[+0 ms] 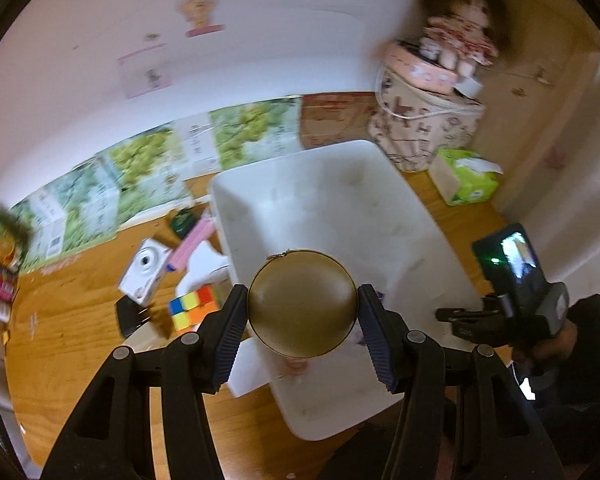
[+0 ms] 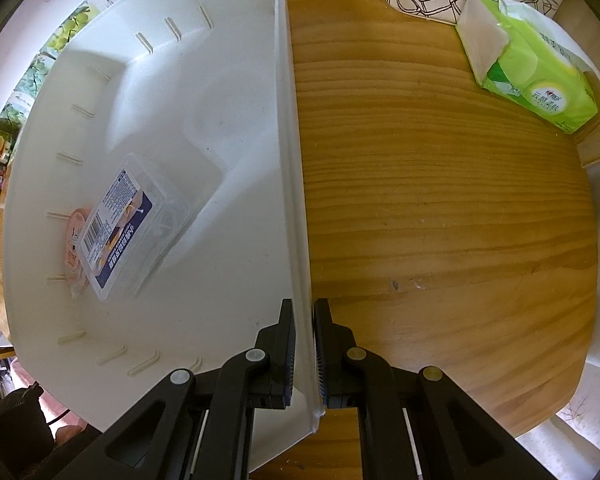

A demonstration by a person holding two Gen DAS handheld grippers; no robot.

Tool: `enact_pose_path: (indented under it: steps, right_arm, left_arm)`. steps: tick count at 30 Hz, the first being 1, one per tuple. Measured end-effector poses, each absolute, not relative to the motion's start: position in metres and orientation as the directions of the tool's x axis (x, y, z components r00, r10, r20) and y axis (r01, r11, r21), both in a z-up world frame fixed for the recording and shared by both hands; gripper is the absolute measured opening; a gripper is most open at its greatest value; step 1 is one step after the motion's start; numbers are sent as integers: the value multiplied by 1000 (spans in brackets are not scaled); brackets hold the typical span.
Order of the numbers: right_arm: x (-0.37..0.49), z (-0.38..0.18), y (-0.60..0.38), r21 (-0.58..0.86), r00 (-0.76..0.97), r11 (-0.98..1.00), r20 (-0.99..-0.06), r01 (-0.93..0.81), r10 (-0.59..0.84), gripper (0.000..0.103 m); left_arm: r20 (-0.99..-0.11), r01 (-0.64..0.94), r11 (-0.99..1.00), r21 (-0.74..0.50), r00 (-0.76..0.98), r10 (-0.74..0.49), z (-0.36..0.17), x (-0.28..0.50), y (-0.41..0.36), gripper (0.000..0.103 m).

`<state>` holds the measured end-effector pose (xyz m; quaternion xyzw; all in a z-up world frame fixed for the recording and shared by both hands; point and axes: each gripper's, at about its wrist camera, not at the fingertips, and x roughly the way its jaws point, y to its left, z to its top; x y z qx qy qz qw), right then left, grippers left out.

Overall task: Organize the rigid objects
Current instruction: 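Carry the beige tin with the left tool and release it into the tray, then withdraw the open left tool from the tray toward the table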

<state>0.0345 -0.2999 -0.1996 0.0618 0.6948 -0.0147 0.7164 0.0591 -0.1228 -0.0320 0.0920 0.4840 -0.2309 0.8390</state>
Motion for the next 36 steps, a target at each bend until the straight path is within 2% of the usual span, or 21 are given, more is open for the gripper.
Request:
enact_pose_path:
  steps: [16,19,20,36]
  right_arm:
    - [34,-200,-301,66,33,993,-997,101,63,10]
    - [34,-200,-301,63,31,993,-998,100,60,10]
    - [34,-200,-300,61,31,993,-998,99,58,10]
    - [35,-202,-290,41,28,995,-999,95,39,10]
  left_arm:
    - [-870,599,799,-58,362,-334,-40,44,-170,61]
    - [-864,576,815,-61,379,-332,-39,47,-165,81]
    - [-861,567,822,-62,385,-331,-38,47,-163,83]
    - [-858,371,927,-45,461,-227,-46,60,-92,83]
